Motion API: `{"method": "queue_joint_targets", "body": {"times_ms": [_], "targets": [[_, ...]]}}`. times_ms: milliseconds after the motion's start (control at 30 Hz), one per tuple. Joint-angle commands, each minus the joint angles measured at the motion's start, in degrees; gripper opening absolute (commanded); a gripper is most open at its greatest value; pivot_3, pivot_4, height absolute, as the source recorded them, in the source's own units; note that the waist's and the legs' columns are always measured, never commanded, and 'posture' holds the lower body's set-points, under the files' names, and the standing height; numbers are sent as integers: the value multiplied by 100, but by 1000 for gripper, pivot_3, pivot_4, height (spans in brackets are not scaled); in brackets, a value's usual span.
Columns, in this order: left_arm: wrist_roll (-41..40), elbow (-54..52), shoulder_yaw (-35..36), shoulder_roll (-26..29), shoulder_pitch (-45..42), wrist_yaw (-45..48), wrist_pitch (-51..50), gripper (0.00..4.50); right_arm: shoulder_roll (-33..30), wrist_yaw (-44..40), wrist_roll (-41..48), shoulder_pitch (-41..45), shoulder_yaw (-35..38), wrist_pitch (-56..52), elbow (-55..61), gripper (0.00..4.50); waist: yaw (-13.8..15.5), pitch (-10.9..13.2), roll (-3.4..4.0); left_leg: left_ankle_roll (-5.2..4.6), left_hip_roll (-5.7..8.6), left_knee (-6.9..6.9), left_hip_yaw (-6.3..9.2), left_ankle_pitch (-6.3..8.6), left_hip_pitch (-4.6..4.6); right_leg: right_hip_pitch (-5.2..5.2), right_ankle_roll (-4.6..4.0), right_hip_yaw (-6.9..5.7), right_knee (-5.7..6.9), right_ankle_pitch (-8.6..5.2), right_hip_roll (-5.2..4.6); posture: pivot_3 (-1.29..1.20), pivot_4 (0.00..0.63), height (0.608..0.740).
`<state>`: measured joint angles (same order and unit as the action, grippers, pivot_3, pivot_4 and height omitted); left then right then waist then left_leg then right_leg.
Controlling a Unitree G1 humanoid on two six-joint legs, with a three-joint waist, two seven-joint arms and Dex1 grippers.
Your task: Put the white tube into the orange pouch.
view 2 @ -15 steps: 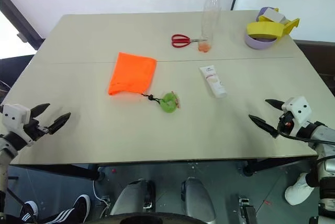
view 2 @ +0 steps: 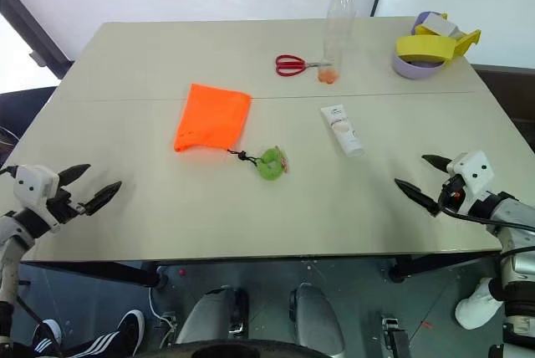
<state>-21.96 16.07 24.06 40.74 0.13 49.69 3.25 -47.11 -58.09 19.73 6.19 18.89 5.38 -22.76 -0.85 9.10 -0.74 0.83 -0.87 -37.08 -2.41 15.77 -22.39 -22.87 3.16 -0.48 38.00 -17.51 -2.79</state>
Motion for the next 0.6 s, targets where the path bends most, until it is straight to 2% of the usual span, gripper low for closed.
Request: {"method": "queue_joint_targets", "body": {"times_ms": [33,433,600], "targets": [[-166,-136,204,45,-55,88,146,4457,13,40,33,69,47,35,248,4480,1,0,0,0,0,0,0,0,0,1,0,0,0,0,0,0,150,740],[-339,-365,135,34,-209,201,104,4457,174,167,98,162,4,-311,620,4480,7,0,0,0,0,-1,-3,0,0,2,9,0,-2,5,0,0,150,740],[-87,-674,-208,29,-503,66,111,4457,335,222,378,175,-181,-884,1589,4480,6,0,0,0,-1,0,-4,0,-1,0,10,0,0,5,0,0,150,740]]}}
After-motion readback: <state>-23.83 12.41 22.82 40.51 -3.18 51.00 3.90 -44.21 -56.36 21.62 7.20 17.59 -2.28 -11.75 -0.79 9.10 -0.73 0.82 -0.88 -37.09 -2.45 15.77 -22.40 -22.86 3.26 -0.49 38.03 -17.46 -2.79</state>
